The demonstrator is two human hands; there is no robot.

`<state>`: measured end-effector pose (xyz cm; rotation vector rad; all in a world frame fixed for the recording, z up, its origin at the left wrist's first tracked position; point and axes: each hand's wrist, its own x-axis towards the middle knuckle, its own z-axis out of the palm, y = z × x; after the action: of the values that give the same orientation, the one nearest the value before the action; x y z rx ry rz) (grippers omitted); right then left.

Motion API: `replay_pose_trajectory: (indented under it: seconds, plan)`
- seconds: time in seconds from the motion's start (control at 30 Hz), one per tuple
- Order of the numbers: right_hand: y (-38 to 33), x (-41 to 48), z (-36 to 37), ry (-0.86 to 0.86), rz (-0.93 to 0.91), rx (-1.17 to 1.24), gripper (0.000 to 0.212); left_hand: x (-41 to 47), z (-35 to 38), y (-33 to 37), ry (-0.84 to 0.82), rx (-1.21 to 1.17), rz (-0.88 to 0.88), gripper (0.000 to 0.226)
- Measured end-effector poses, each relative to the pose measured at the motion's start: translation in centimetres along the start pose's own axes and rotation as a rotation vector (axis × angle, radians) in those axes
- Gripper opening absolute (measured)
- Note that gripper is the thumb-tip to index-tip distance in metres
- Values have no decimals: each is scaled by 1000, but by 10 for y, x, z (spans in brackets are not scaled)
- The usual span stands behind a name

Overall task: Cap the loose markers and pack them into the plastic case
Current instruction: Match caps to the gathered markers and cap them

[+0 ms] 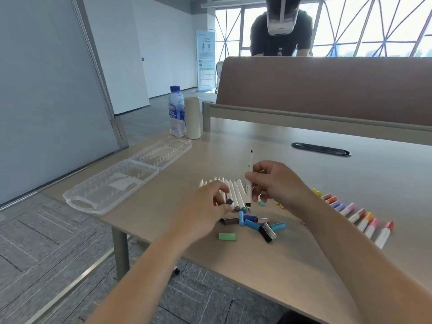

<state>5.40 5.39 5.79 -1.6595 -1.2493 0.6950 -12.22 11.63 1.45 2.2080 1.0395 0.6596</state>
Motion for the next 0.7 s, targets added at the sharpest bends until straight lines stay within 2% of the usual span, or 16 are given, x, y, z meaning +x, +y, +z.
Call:
replay_pose_trajectory:
  seconds: [0.17, 0.3, 0.43, 0.57, 0.63, 0.7]
  plan:
    - [6, -1, -1, 55, -15, -62, 17, 1, 7, 1, 49, 265, 55, 13]
    - [8, 0, -4, 58, -32, -47, 16, 3, 9, -1, 29, 335, 109, 13]
    - [8, 0, -7, 60, -46, -22, 15, 2, 12, 1, 52, 211, 182, 6]
    - [7, -6, -19, 100, -47, 9, 15, 0, 19, 9, -91, -20, 235, 5]
    - [8, -13, -26, 126, -41, -1, 14, -2, 22, 15, -167, -7, 285, 5]
    - [11, -22, -34, 148, -25, -27, 16, -4, 26, 21, -230, 115, 336, 6]
